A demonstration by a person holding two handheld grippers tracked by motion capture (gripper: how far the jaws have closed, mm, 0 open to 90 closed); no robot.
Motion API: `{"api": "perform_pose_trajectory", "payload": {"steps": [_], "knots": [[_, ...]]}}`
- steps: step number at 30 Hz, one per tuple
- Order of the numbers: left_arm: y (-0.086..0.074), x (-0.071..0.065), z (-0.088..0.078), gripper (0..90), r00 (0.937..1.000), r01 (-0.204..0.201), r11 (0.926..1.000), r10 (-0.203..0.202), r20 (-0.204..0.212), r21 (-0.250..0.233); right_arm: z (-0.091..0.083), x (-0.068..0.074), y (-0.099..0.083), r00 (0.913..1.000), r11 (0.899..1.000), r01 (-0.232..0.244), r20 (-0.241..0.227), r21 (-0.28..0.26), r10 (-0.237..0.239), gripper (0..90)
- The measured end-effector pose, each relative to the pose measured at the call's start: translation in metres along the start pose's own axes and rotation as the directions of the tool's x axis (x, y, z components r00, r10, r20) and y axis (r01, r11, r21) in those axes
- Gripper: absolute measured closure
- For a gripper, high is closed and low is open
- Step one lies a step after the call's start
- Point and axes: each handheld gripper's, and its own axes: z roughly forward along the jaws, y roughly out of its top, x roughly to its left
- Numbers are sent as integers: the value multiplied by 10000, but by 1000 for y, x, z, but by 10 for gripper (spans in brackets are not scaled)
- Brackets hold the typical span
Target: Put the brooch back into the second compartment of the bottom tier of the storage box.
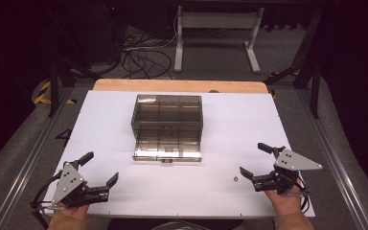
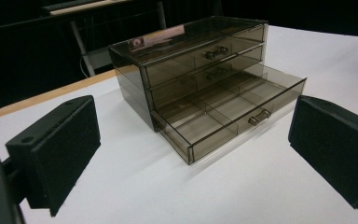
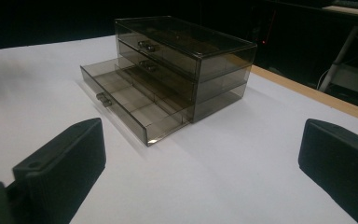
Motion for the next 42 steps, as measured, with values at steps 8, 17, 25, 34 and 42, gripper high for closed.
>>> {"api": "perform_pose_trajectory", "payload": {"steps": [8,17,25,34,42], "knots": [[0,0,1,30,10000,3,10000,-4,12,27,8,-4,5,10000,9999,41,-18,141,-41,12],[0,0,1,30,10000,7,10000,-7,7,26,18,-9,12,9999,9995,75,-89,311,-73,9],[0,0,1,30,10000,-11,10000,11,-10,48,27,-15,15,9998,9989,-128,-145,455,134,0],[0,0,1,30,10000,5,10000,-5,7,50,32,-20,9,9931,9959,-844,-792,320,867,0],[0,-1,2,31,10000,1,10000,-1,21,60,29,-20,12,9898,9930,-874,-1052,794,956,41]]}}
